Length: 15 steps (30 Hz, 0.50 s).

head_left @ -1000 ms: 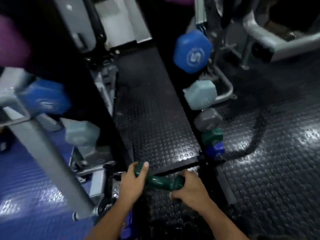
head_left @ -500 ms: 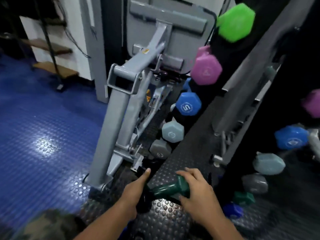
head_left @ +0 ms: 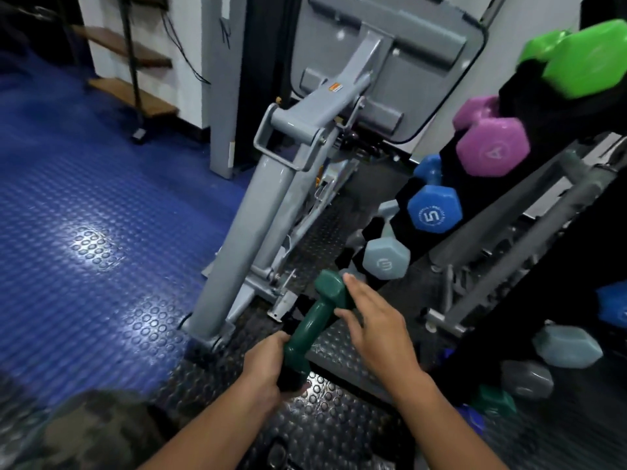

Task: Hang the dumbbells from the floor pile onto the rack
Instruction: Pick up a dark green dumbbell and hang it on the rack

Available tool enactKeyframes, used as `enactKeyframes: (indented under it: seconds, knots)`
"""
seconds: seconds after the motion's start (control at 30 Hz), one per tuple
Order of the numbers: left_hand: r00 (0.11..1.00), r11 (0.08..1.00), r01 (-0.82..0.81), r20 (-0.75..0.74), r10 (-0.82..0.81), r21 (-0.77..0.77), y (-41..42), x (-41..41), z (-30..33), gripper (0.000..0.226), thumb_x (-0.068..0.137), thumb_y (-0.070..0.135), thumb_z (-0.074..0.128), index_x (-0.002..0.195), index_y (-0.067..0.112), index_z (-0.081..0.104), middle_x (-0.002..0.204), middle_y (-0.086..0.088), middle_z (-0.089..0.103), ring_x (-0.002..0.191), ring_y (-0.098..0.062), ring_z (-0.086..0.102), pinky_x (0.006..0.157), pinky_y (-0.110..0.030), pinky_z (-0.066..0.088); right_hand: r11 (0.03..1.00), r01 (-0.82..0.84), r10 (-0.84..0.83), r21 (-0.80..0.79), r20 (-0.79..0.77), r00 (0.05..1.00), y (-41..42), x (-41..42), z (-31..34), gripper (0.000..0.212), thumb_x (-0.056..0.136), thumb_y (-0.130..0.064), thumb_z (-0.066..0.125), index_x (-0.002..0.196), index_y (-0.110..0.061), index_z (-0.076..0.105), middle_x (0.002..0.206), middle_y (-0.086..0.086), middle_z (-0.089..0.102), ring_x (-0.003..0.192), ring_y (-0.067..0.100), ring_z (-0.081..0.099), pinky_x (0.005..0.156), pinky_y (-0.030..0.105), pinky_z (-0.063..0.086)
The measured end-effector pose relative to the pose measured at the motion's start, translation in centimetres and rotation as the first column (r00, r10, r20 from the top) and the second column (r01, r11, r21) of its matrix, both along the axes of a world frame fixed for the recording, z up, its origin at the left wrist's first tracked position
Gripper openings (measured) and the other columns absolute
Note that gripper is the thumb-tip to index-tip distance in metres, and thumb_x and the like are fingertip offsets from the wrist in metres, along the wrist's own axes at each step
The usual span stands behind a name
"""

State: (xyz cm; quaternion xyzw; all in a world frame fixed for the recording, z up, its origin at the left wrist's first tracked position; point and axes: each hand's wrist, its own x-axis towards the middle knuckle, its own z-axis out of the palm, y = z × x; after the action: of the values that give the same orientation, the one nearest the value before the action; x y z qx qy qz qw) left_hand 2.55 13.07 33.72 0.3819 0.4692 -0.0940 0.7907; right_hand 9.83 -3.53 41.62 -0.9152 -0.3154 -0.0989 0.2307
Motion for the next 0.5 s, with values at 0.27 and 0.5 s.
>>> enactKeyframes:
  seconds: [0.27,0.5]
  knots:
    - [0.994,0.992,-0.104,-0.033,0.102,-0.065,2.1,0.6,-0.8,0.031,0.097,0.032,0.058,0.112,0.008,0.071,0.095,-0.020,0.072,0.076,-0.034,0.067,0.070,-0.054,0.060,0.825,0.366,-0.265,0.430,-0.277,0.924,0.5,-3.5,-7.6,0.035,0.100,-0.026,0.069,0.135,-0.024,0.069,0.130,-0.011,0.068,0.121,0.008,0.065,0.105,0.033,0.055]
    - [0.987,0.984,-0.163,-0.025,0.161,-0.079,2.0,6.7,-1.6,0.037,0.091,0.025,0.058,0.124,0.010,0.066,0.097,-0.016,0.069,0.075,-0.032,0.066,0.069,-0.052,0.058,0.740,0.580,-0.320,0.341,-0.579,0.750,-2.5,-2.5,-12.4,0.027,0.099,-0.024,0.070,0.113,-0.046,0.067,0.119,-0.006,0.073,0.107,0.008,0.069,0.090,0.029,0.055]
